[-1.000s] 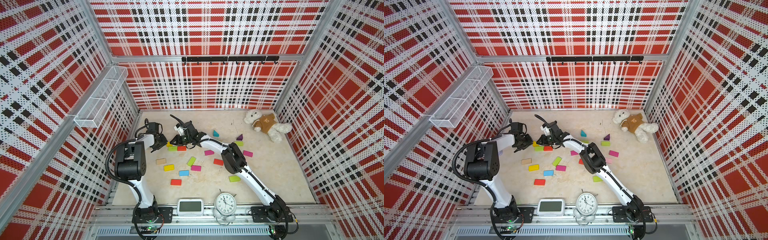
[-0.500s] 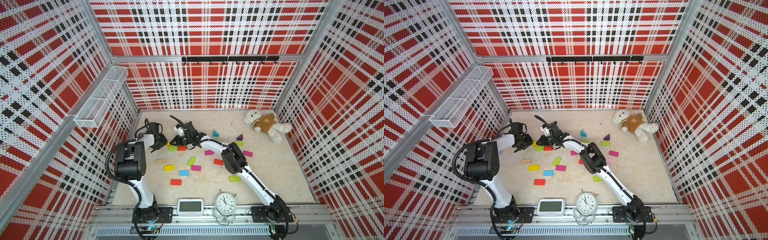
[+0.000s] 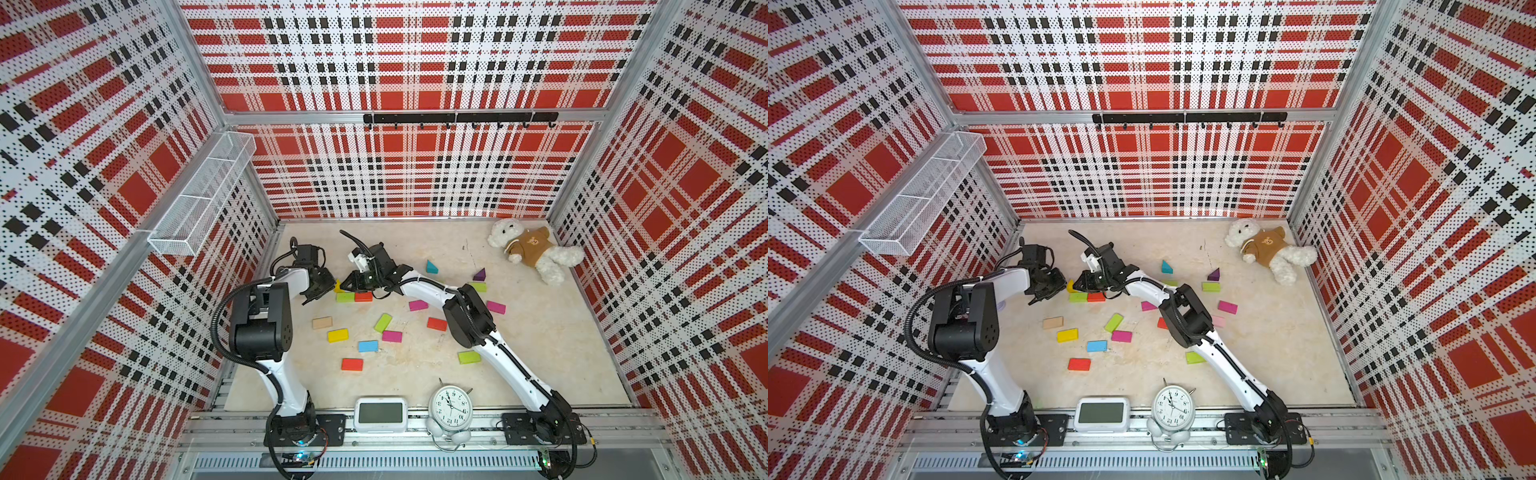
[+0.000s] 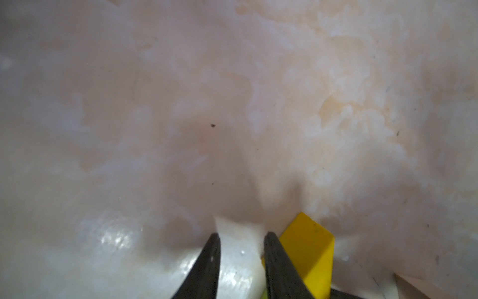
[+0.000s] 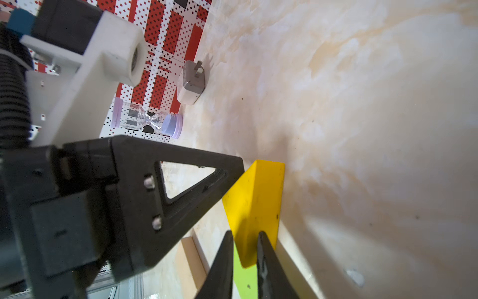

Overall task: Assemble a carrot with building blocks
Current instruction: Assemble the building block at the center of the board.

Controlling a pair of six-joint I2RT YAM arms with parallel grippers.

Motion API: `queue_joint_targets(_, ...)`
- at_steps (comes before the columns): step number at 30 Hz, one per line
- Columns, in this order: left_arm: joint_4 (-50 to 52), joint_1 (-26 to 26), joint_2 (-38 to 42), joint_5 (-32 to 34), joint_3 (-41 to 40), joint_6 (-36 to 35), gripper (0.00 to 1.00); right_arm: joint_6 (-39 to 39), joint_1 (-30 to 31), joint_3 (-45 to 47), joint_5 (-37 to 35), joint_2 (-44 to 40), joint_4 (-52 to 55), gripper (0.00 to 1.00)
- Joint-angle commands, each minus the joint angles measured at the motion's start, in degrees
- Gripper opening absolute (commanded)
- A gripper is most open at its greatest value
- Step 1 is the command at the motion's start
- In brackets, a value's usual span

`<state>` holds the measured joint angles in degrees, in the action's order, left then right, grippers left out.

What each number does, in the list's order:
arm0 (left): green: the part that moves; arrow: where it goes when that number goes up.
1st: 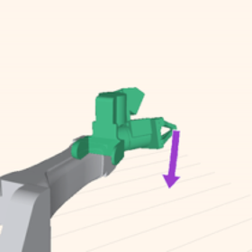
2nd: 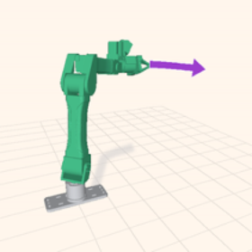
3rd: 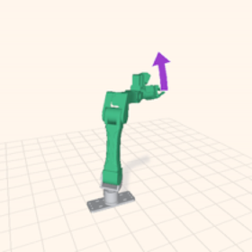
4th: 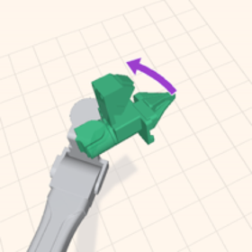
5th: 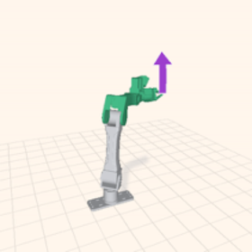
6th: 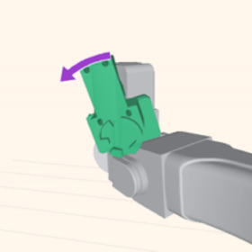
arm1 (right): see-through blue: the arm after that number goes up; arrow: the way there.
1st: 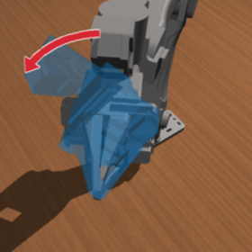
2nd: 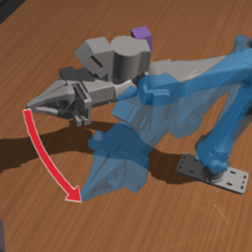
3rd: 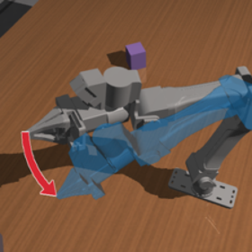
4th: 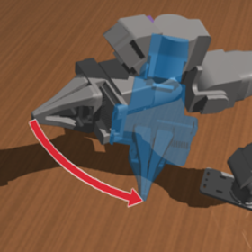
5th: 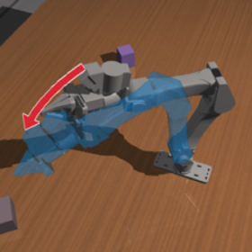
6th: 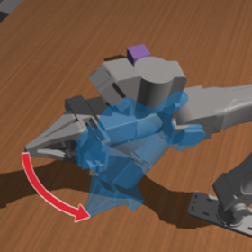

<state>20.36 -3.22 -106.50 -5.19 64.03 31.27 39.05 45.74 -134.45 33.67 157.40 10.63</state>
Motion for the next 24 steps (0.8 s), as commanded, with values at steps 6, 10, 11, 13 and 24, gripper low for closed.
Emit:
queue_joint_targets(6,0.43,0.06,1.5,0.57,1.73,0.38,0.33,-1.76,-1.33,3.3,-1.01,-9.3,-2.54,0.25)
queue_joint_targets(10,1.13,-0.63,4.1,0.97,1.35,0.79,0.33,-2.13,-2.96,10.59,-1.65,-15.64,-4.13,0.35)
queue_joint_targets(11,1.32,-0.85,5.1,1.11,1.19,0.84,0.33,-2.36,-3.55,13.71,-2.16,-17.49,-4.81,0.37)
queue_joint_targets(13,1.89,-1.25,7.39,1.45,0.92,0.85,0.33,-4.05,-4.87,18.68,-4.26,-21.8,-3.74,0.45)
queue_joint_targets(24,3.66,-1.04,20.64,0.33,-3.69,2.01,0.4,-9.15,-7.36,31.06,-16.54,-29.47,6.9,0.73)
